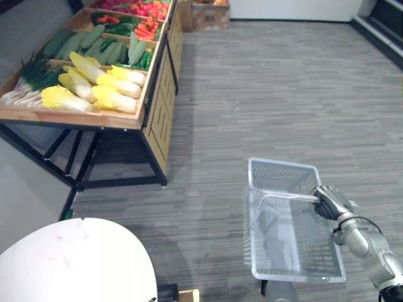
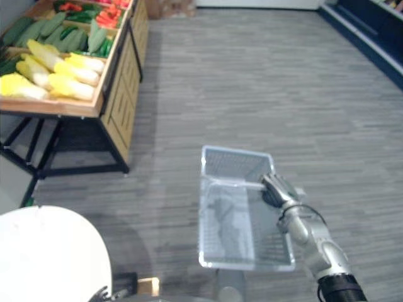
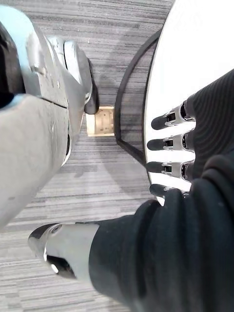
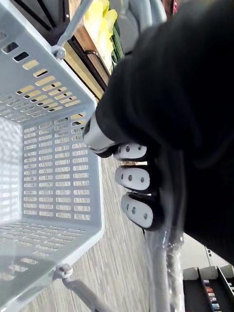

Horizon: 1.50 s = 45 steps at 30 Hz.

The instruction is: Pick vegetable in the basket

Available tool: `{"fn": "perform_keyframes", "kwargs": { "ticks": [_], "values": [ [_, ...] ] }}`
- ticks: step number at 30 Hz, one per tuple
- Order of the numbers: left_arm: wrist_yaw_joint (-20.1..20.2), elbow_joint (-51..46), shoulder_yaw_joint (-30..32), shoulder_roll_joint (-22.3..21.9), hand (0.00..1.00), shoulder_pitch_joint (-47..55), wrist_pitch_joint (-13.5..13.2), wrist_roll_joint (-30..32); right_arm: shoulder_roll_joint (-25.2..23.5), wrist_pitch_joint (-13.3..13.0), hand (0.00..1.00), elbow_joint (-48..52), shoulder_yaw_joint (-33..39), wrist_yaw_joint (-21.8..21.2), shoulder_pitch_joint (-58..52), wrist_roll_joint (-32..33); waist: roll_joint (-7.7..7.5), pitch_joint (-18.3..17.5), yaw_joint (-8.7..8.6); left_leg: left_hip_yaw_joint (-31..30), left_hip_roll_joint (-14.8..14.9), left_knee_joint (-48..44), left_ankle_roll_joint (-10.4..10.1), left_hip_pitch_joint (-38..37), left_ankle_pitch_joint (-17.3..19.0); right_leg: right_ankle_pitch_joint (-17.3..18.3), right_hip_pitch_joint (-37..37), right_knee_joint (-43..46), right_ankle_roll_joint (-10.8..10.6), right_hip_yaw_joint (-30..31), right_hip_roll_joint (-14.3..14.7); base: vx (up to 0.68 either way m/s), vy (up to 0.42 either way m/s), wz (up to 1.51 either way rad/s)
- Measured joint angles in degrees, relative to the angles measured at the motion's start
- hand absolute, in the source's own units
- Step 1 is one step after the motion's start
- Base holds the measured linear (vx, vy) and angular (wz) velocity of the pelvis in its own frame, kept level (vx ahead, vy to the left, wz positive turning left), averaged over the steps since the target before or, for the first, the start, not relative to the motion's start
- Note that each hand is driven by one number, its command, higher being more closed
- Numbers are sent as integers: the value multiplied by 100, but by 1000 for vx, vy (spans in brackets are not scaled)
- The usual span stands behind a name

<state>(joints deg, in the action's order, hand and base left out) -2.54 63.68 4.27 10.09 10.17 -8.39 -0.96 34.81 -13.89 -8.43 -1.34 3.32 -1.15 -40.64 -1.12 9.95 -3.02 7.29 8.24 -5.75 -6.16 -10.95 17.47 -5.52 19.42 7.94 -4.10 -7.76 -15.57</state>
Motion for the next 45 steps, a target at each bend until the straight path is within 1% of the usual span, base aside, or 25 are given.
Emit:
{"fn": "perform_keyframes", "kwargs": {
  "ticks": [1,2,4,6,8,10,12,15,16,17,18,19,20,21,22,26,29,31,32,34,35,39,40,42,45],
  "values": [
    [-32,21,15,-54,0,-28,28,0,-1,57,100,6,114,0,-32,-1,193,6,-6,-91,187,-41,-140,-111,94,-201,95,404,-465,-55,120,479,-477,19],
    [-82,7,16,-278,0,-132,4,0,-22,183,100,-13,147,-4,2,-23,469,-63,35,-390,525,-564,-102,214,-199,273,292,906,-217,-235,358,639,-665,3],
    [-94,12,62,-373,0,-118,-26,-3,-23,215,100,-11,147,-4,-2,-45,482,-71,25,-683,649,-1626,-112,624,-876,699,177,1213,-22,-291,503,539,-540,-10],
    [-151,5,63,-368,0,-73,-18,-22,18,253,100,-6,141,-3,-28,-51,388,-13,18,-867,741,-3196,-124,1263,-1925,1039,-283,1260,155,-347,614,433,-341,-3],
    [-157,-65,83,-349,0,-55,-42,-61,69,334,100,23,149,17,-36,-47,381,0,84,-811,662,-4578,-20,1865,-1943,1320,-706,1208,321,-343,666,434,-257,-3],
    [-181,-220,64,-414,0,-58,-87,-106,83,390,100,24,105,25,-85,-47,414,52,229,-815,135,-5473,142,2458,-1514,1493,-1433,881,368,-353,773,339,-107,-7],
    [-195,-260,60,-418,0,-66,-107,-126,82,371,100,38,78,44,-104,-30,419,57,340,-747,-227,-5317,98,2835,-1287,1514,-1768,652,361,-401,784,271,-12,-12],
    [-213,-310,63,-413,0,-47,-102,-125,66,309,100,76,76,141,-138,20,411,63,409,-254,-509,-3919,178,3318,-1204,1617,-2184,346,245,-406,758,400,70,-12],
    [-211,-325,67,-417,0,21,-102,-123,68,308,100,71,77,152,-139,19,417,61,440,-198,-556,-2454,277,3186,-1362,1670,-2313,264,74,-349,726,327,103,-17],
    [-212,-325,70,-417,0,28,-103,-122,68,308,100,70,77,153,-137,19,420,62,441,-204,-555,-2255,288,3163,-1404,1684,-2329,259,54,-340,725,531,203,-23],
    [-212,-318,73,-420,0,106,-97,-122,68,312,100,35,77,156,-142,15,449,66,434,-442,-543,-706,313,2921,-1834,1813,-2497,202,-128,-305,712,371,153,-15],
    [-212,-317,74,-424,0,134,-97,-116,68,313,100,12,78,156,-142,14,455,64,434,-550,-528,-258,317,2829,-1979,1885,-2551,200,-203,-292,690,587,278,-7],
    [-217,-295,116,-437,0,187,-94,-110,45,328,100,-67,82,161,-147,12,567,41,412,-471,-474,225,323,2625,-2452,2092,-2804,190,-426,-294,638,399,208,10],
    [-219,-271,131,-441,0,156,-94,-103,19,332,100,-131,70,161,-151,11,491,76,396,-353,-546,131,405,2601,-2590,2133,-2927,142,-446,-315,576,587,271,20],
    [-216,-289,141,-429,0,89,-101,-84,3,331,100,-176,32,153,-159,11,312,155,413,-229,-735,-227,558,2662,-2324,2070,-3105,-25,-376,-282,391,466,197,15],
    [-208,-306,291,-448,0,51,-80,7,-3,266,100,-136,-72,149,-3,13,315,139,505,27,-849,-1268,941,2856,-1545,1310,-3367,-101,-626,-90,224,477,229,5],
    [-209,-296,270,-359,0,167,-53,7,-232,231,100,-135,-62,153,-30,-1,108,-7,527,142,-1140,-885,1011,2315,-1182,1124,-2462,2187,-666,323,-167,339,199,4],
    [-204,-291,130,-245,0,206,-10,3,-442,237,100,-136,-64,153,-64,-1,-39,-40,508,118,-1311,-667,1113,1776,-970,-355,-1321,4440,-717,949,-240,423,160,5],
    [-195,-292,73,-196,0,205,4,-2,-493,233,100,-137,-64,153,-64,-1,-54,-33,506,30,-1345,-643,1175,1635,-951,-276,-1075,4992,-648,992,-195,343,83,16],
    [-142,-293,-94,-142,0,194,30,-18,-558,241,100,-138,-59,153,-106,-4,18,-21,440,-312,-1345,-495,1261,1027,-875,387,-599,6118,24,798,74,525,47,65],
    [-142,-298,-157,-131,0,112,20,-22,-555,268,100,-138,27,153,-179,-3,49,-20,350,-638,-1326,-269,1268,618,-871,926,-367,6037,235,423,173,508,-9,101],
    [-146,-275,-153,-136,0,-123,20,-57,-546,328,100,-179,258,162,-177,-2,86,-11,281,-1295,-1178,-240,1261,315,-805,1288,24,3988,258,-117,210,377,-120,107],
    [-154,-302,-161,-137,0,-129,11,-60,-535,366,100,-292,376,192,-167,-2,141,-39,310,-1598,-994,-269,1028,267,-662,1165,17,2319,72,141,377,377,-190,112],
    [-168,-290,-159,-137,0,-123,12,-63,-534,379,100,-367,455,234,-163,-1,97,-56,338,-1849,-909,-371,792,283,-478,1005,11,1187,-166,666,389,340,-248,99],
    [-208,-182,-24,-80,0,84,10,-80,-547,427,100,-387,490,243,-194,-63,-88,-167,354,-2403,-855,-906,397,295,156,825,-187,654,-459,1048,119,464,-487,122]
  ]
}}
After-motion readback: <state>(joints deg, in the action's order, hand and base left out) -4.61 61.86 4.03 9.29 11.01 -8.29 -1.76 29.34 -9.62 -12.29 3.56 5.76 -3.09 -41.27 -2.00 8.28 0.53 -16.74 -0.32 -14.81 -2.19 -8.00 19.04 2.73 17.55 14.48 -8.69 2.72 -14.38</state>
